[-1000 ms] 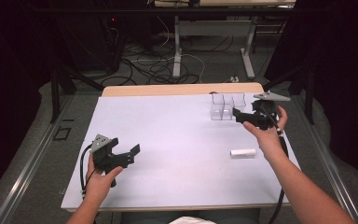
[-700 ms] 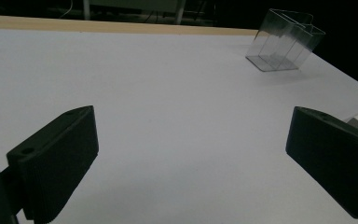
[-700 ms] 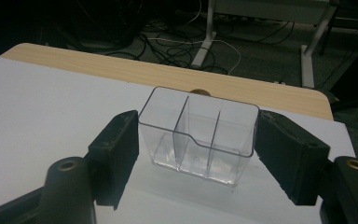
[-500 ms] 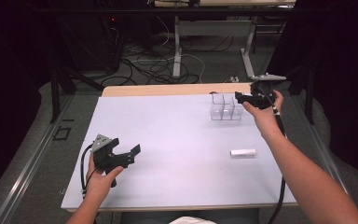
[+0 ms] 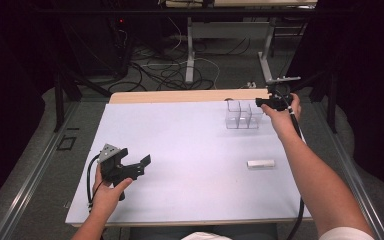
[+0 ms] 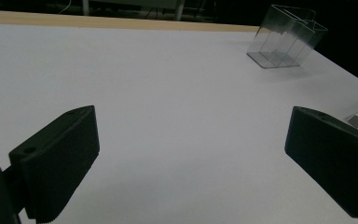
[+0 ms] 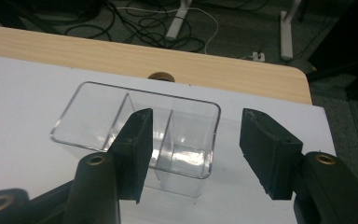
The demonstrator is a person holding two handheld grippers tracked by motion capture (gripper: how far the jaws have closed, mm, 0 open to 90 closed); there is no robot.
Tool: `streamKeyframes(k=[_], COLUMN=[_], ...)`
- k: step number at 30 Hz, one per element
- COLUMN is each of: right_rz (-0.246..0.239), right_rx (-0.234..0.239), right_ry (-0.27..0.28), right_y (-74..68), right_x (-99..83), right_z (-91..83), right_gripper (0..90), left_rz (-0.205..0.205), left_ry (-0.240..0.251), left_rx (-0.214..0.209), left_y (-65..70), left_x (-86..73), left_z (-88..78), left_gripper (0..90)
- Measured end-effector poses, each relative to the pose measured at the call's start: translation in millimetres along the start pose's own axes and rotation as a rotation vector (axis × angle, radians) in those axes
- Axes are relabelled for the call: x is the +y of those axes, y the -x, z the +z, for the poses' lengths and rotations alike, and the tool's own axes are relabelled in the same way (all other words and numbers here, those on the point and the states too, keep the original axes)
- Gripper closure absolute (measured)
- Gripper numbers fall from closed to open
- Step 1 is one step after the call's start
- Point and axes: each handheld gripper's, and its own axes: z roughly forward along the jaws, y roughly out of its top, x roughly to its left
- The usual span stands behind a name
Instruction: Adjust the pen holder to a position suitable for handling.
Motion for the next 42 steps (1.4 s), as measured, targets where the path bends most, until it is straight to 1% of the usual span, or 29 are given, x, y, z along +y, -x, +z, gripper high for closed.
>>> streamKeyframes(k=[1, 2, 4, 5, 6, 7, 9, 10, 11, 13, 16, 17, 18, 19, 22, 24, 25, 26, 32, 34, 37, 40, 41, 42], right_rz=[0.0, 0.015, 0.02, 0.036, 0.036, 0.042, 0.048, 0.051, 0.051, 0.045, 0.05, 0.047, 0.047, 0.056, 0.058, 0.075, 0.075, 0.062, 0.079, 0.082, 0.078, 0.065, 0.065, 0.062], right_rx=[0.0, 0.003, 0.0, -0.001, -0.001, -0.002, 0.001, -0.001, -0.001, -0.015, -0.017, -0.029, -0.029, -0.028, -0.028, -0.024, -0.024, -0.037, -0.026, -0.027, -0.033, -0.04, -0.04, -0.043], right_ry=[0.0, -0.014, -0.024, -0.041, -0.041, -0.062, -0.065, -0.082, -0.082, -0.1, -0.105, -0.102, -0.102, -0.099, -0.106, -0.114, -0.114, -0.111, -0.1, -0.096, -0.099, -0.109, -0.109, -0.114], right_y=[0.0, 3.9, 5.7, 8.9, 8.9, 12.2, 13.1, 14.9, 14.9, 16.4, 16.4, 16.8, 16.8, 17.5, 18.5, 18.8, 18.8, 19.9, 19.6, 19.1, 17.9, 16.6, 16.6, 15.4], right_x=[0.0, -0.9, -1.2, -2.1, -2.1, -3.7, -4.8, -6.6, -6.6, -8.8, -9.6, -10.3, -10.3, -10.8, -11.7, -13.0, -13.0, -14.3, -15.3, -15.6, -16.1, -17.6, -17.6, -18.2], right_z=[0.0, 5.2, 7.4, 12.3, 12.3, 17.5, 20.9, 26.1, 26.1, 33.2, 37.4, 41.8, 41.8, 45.3, 48.8, 53.1, 53.1, 55.6, 61.1, 62.4, 64.0, 66.9, 66.9, 68.2], right_gripper=[44.6, 48.0, 49.2, 53.1, 53.1, 53.6, 54.3, 54.6, 54.6, 55.9, 56.3, 58.9, 58.9, 61.3, 62.8, 64.9, 64.9, 65.9, 69.0, 70.3, 71.6, 75.5, 75.5, 77.9], left_rz=[0.001, 0.002, 0.002, 0.001, 0.002, 0.003, 0.005, 0.004, 0.004, 0.005, 0.002, 0.007, -0.002, -0.002, 0.003, 0.005, 0.005, 0.005, 0.001, 0.003, 0.002, 0.0, 0.0, 0.001], left_ry=[-0.001, -0.002, -0.004, -0.002, -0.004, -0.006, -0.009, -0.009, -0.01, -0.01, -0.005, -0.005, -0.003, -0.003, -0.006, -0.009, -0.009, -0.009, -0.006, -0.013, -0.012, -0.014, -0.014, -0.014], left_rx=[-0.001, -0.001, -0.001, -0.002, -0.002, -0.002, -0.002, -0.002, -0.002, 0.0, 0.006, 0.009, 0.009, 0.011, 0.014, 0.015, 0.015, 0.016, 0.015, 0.015, 0.013, 0.013, 0.013, 0.013], left_y=[0.0, 0.0, -0.1, 0.0, -0.1, -0.3, -0.3, -0.2, -0.2, -0.4, -0.8, -1.3, -1.0, -1.2, -1.9, -2.1, -2.1, -2.1, -2.2, -2.4, -2.1, -2.4, -2.4, -2.6], left_x=[0.0, 0.0, -0.1, -0.3, -0.3, -0.4, -0.6, -0.7, -0.7, -0.7, -0.6, -0.5, -0.7, -0.8, -0.9, -1.2, -1.2, -1.2, -1.3, -1.3, -1.5, -1.4, -1.4, -1.3], left_z=[0.1, 0.3, 0.8, 1.2, 1.4, 1.7, 2.1, 2.3, 2.4, 2.4, 1.6, 1.1, 1.1, 1.0, 1.2, 1.2, 1.2, 1.0, 1.8, 2.2, 2.8, 2.4, 2.4, 2.2], left_gripper=[2.9, 2.9, 2.9, 2.9, 2.9, 2.9, 2.9, 2.9, 2.9, 3.1, 3.2, 3.3, 3.3, 3.3, 3.3, 3.3, 3.3, 3.3, 3.3, 3.4, 3.4, 3.6, 3.6, 3.6])
